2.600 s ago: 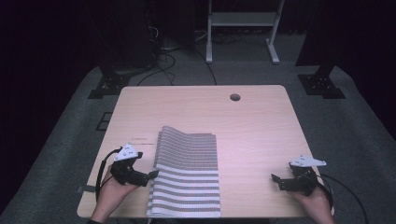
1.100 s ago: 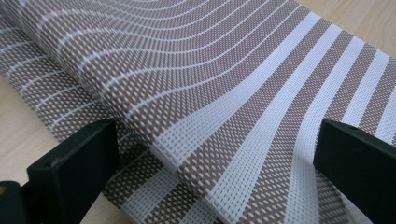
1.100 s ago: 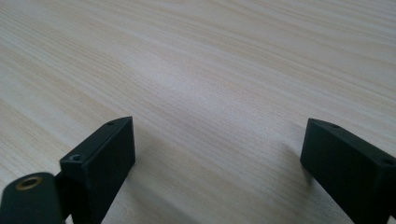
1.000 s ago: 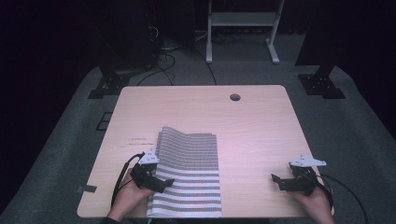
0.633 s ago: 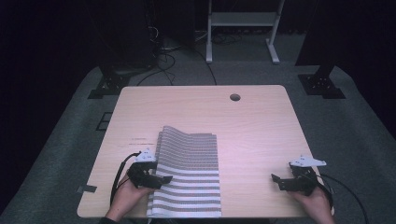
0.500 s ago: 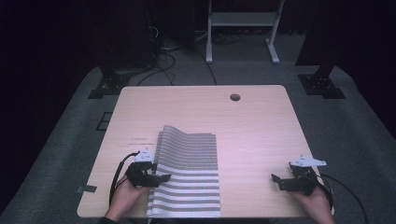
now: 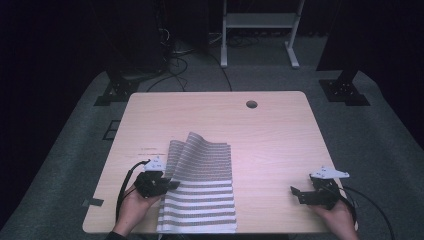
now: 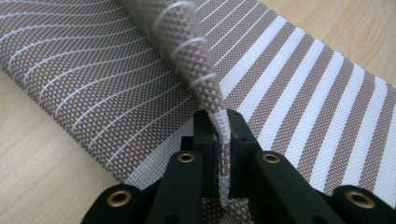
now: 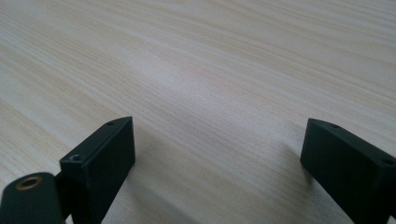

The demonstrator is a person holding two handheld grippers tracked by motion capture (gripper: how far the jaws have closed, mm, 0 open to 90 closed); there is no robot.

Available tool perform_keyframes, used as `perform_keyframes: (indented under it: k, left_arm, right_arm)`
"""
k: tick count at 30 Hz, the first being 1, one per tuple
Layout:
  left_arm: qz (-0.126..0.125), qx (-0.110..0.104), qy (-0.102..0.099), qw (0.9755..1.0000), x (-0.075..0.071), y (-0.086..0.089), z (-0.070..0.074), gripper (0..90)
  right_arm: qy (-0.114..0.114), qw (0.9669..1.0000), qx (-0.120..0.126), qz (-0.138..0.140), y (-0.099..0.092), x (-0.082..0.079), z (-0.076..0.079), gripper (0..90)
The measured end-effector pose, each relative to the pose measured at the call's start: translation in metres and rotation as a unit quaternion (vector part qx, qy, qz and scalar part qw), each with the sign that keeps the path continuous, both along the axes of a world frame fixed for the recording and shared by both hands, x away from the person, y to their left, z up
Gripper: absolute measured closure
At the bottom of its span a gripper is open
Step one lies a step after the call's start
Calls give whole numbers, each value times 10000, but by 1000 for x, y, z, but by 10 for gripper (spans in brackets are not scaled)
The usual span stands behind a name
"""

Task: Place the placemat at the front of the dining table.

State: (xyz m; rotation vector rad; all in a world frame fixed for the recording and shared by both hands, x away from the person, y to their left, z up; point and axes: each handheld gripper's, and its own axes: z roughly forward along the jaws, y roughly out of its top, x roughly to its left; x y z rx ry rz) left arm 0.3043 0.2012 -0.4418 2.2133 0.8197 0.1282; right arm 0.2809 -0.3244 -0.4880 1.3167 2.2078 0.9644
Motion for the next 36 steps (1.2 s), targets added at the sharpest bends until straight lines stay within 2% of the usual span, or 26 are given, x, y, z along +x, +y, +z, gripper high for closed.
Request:
perform_keyframes:
  k: [5,11,19,36]
  left_arm:
    - [3,-68,3,10000,0,0,2,861]
    - [25,-177,-91,9998,-2,-2,11,866]
    - [62,-244,-69,9997,1,-12,22,875]
    - [-86,-436,-182,9988,14,-35,40,882]
  right_arm:
    - [2,10000,0,0,0,0,0,89]
    - [3,10000,0,-3,0,0,0,89]
    - [-2,10000,-6,2,0,0,0,89]
    - [0,10000,-2,-5,0,0,0,89]
